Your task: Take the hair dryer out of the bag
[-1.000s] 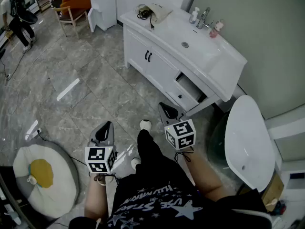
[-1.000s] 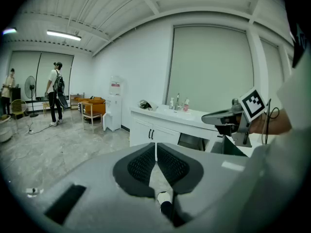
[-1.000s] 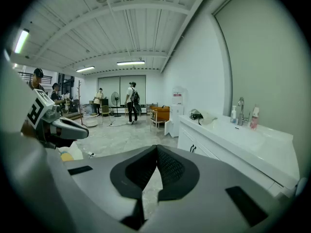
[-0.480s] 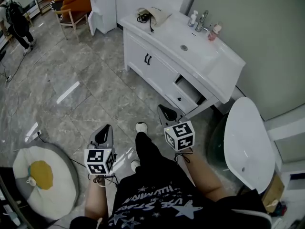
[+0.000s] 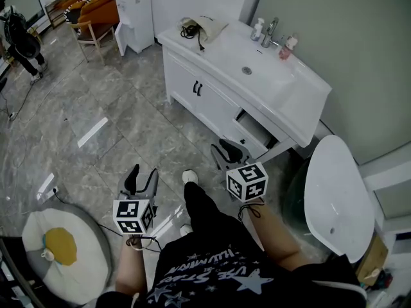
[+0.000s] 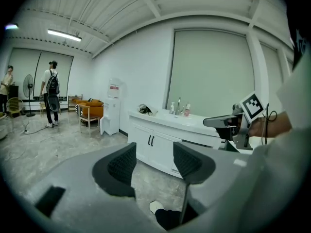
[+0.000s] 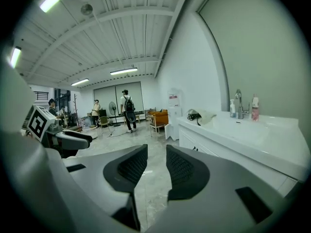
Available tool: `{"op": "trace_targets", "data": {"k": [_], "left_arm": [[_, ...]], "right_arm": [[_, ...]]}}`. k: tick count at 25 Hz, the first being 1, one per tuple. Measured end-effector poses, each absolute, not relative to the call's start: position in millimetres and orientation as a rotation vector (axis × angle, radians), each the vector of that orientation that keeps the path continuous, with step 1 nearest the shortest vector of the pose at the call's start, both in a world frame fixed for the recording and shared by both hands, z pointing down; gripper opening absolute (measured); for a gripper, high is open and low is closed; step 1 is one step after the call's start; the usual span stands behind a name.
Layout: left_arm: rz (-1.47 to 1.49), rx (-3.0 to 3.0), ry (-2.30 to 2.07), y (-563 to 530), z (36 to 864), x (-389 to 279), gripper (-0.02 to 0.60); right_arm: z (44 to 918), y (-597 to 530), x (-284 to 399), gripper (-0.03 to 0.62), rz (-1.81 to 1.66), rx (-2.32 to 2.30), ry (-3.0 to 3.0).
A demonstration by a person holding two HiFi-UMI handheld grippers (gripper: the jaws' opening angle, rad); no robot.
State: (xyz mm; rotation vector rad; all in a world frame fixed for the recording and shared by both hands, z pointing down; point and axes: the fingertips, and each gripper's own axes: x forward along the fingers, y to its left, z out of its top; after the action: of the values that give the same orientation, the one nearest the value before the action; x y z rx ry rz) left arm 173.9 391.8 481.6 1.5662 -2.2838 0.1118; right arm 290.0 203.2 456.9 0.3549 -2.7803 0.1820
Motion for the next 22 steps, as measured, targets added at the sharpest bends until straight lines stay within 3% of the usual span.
{"op": "trace_targets", "data": {"k": [3,6,22], "left_arm": [[0.103,1.564,-2.296,369.6,483.5,153.5,0.297],[0.097,1.566,-2.279,345.5,487.5,130.4,0.326],[0.201,1.570,-2.280,159.4,466.5,-25.2,0.334]], "right_arm": [[462.9,178.6,271.8,0.171,0.240,0.347,-2.763],[468.3,151.2,248.8,0.203,0.333,0.340,-2.752],[464.2,-48.4,107.2,0.213,0.452,0.384,-2.752]]}}
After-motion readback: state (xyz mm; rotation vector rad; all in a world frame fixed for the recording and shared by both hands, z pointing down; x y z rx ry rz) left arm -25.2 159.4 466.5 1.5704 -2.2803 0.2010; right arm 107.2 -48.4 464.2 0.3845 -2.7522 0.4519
